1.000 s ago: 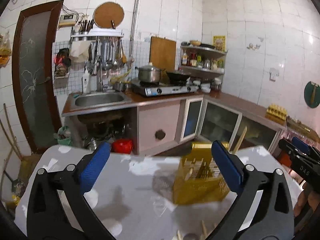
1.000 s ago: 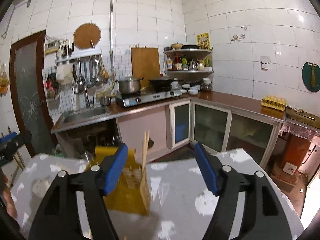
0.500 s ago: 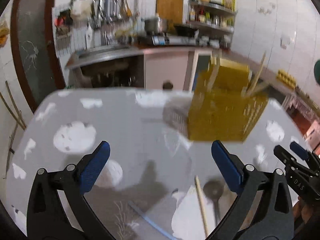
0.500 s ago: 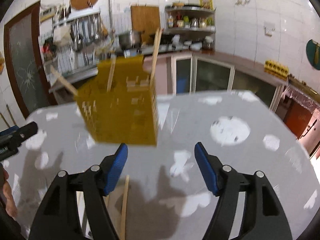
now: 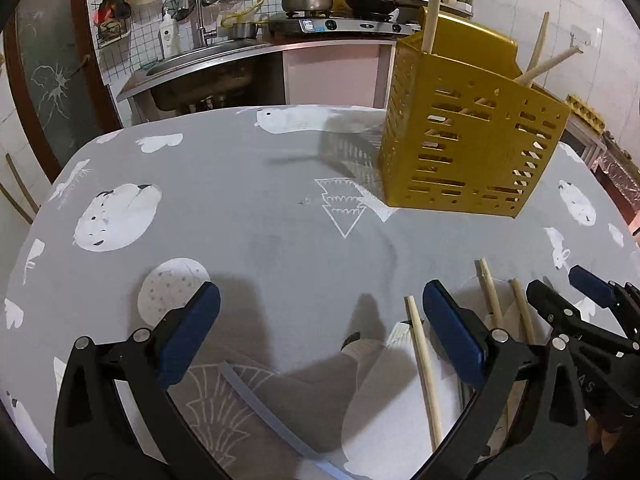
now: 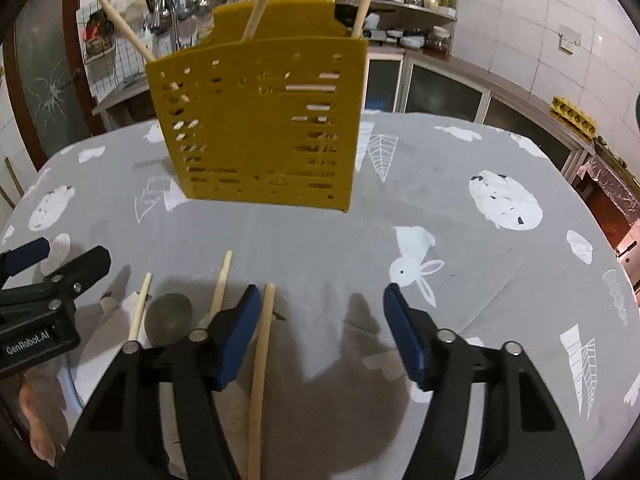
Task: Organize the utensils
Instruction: 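Move both open tools back toward the remaining utensils on the cloth, then close the right tool on a wooden chopstick while the left tool grasps another chopstick, then lift the held chopsticks with both tools and carry them above the yellow holder, then lower the chopsticks into the yellow holder and open both tools, then move both open tools back down to the utensils on the cloth, then close the right tool on a chopstick while the left tool grasps the grey spoon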
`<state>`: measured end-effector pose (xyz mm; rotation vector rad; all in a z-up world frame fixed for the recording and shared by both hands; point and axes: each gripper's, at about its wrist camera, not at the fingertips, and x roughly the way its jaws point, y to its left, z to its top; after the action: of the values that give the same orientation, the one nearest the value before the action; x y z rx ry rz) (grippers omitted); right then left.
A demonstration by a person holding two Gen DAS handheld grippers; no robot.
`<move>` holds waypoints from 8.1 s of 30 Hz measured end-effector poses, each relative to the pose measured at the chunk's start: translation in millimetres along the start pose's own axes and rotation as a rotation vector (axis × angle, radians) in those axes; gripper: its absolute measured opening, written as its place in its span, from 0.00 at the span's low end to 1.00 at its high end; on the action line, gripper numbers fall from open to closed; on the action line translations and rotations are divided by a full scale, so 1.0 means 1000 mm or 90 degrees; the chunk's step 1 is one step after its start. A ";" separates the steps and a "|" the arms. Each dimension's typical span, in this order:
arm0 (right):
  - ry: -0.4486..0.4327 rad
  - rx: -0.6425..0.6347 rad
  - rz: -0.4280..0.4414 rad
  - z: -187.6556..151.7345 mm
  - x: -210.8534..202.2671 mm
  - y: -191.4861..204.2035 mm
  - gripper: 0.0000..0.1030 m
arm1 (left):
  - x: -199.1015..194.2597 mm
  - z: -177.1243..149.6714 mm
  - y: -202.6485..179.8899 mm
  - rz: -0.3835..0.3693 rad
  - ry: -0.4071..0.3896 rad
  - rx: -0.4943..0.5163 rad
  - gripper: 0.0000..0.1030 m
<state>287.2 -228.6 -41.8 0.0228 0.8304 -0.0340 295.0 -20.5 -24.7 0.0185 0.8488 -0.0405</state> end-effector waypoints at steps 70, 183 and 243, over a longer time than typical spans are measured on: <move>-0.239 0.081 0.047 0.031 -0.088 -0.051 0.06 | -0.088 0.022 -0.038 -0.095 -0.187 -0.005 0.04; -0.178 0.034 0.022 0.043 -0.072 -0.025 0.57 | -0.118 0.058 0.040 -0.022 -0.276 -0.055 0.95; 0.040 0.050 0.056 0.011 0.032 -0.055 0.07 | 0.022 -0.012 -0.081 -0.095 0.120 0.075 0.49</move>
<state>314.6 -284.2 -58.3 0.1356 0.8892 0.0168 297.5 -101.8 -49.1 0.0707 1.0342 -0.2314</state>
